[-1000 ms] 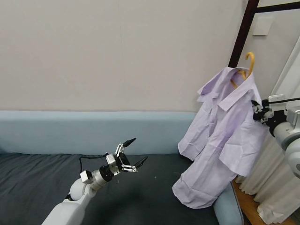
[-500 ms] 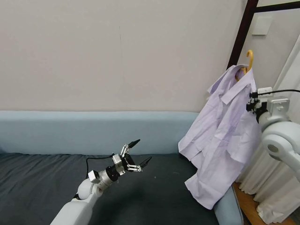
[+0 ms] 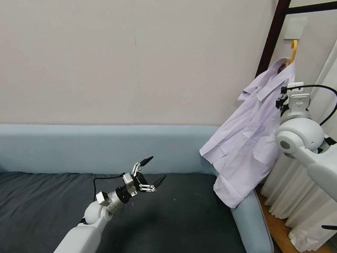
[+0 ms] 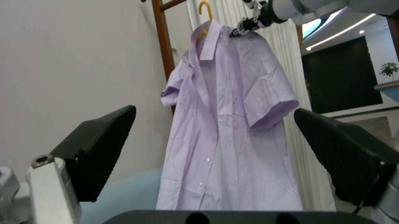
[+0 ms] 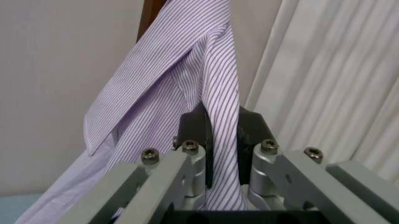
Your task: Pick up the clothes from the sofa and hang them on the clothes hanger.
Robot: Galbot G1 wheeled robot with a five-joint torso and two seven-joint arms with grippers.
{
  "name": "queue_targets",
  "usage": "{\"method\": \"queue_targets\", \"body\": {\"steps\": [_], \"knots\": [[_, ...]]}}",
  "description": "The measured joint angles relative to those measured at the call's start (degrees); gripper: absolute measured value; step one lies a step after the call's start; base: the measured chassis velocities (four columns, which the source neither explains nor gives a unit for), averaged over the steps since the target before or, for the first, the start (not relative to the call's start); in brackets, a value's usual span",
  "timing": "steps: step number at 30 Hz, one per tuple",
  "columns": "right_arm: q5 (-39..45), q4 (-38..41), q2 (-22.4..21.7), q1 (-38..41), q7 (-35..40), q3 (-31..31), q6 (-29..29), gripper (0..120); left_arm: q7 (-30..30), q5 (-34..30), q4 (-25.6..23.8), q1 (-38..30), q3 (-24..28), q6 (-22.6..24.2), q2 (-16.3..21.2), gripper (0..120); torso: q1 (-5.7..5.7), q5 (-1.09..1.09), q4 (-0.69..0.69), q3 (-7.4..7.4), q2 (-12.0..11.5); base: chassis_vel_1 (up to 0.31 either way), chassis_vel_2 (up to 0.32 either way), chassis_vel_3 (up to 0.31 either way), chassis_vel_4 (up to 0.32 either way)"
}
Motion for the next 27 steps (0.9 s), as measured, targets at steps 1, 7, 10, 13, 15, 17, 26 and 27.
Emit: {"method": "queue_targets", "body": {"steps": [1,7,10,13,15,17,26,27], "knots": [[-0.21,-1.14,0.49,1.33,0.13,-1.15,-0.04,7,-0.01,0.0,0.02,-0.15,0.05,0.0,-0.11,100,0.0,0.01,0.0,0.0,0.0,0.0,0.0,0.0,0.0],[-3.37,-7.69,3.89,8.07,0.87,-6.17,-0.29,7,-0.03,-0.17,0.04,-0.1,0.11,-0.06,0.4,100,0.0,-0.01,0.01,0.0,0.0,0.0,0.0,0.0,0.0],[-4.82,-10.23,5.35,10.07,0.56,-7.58,-0.09,7,-0.03,-0.68,0.05,0.12,-0.15,-0.14,1.04,100,0.0,0.0,0.02,0.0,0.0,0.0,0.0,0.0,0.0],[-6.32,-14.85,8.43,13.8,0.32,-9.95,0.62,7,-0.02,-1.45,0.03,0.54,-0.79,-0.48,2.18,100,0.0,-0.01,0.04,0.0,0.0,0.0,0.0,0.0,0.0],[-6.95,-16.65,9.46,15.03,0.31,-10.69,1.02,7,-0.02,-1.82,0.02,0.71,-0.99,-0.57,2.57,100,-0.01,0.0,0.02,0.0,0.0,0.0,0.0,0.0,0.0],[-7.98,-20.98,12.44,18.16,0.91,-12.02,1.54,7,-0.02,-2.38,-0.11,0.89,-1.31,-0.76,3.04,100,0.0,-0.02,0.02,0.0,0.0,0.0,0.0,0.0,0.0],[-13.91,-33.08,19.79,24.14,0.25,-15.16,2.22,7,-0.06,-3.12,-0.36,0.95,-1.75,-0.93,3.3,100,0.0,0.0,0.01,0.0,0.0,0.0,0.0,0.0,0.0],[-14.31,-35.15,20.97,24.95,0.07,-15.19,2.39,7,-0.07,-3.12,-0.37,0.96,-1.74,-0.93,3.24,100,0.0,0.0,0.0,0.0,0.0,0.0,0.0,0.0,0.0]]}}
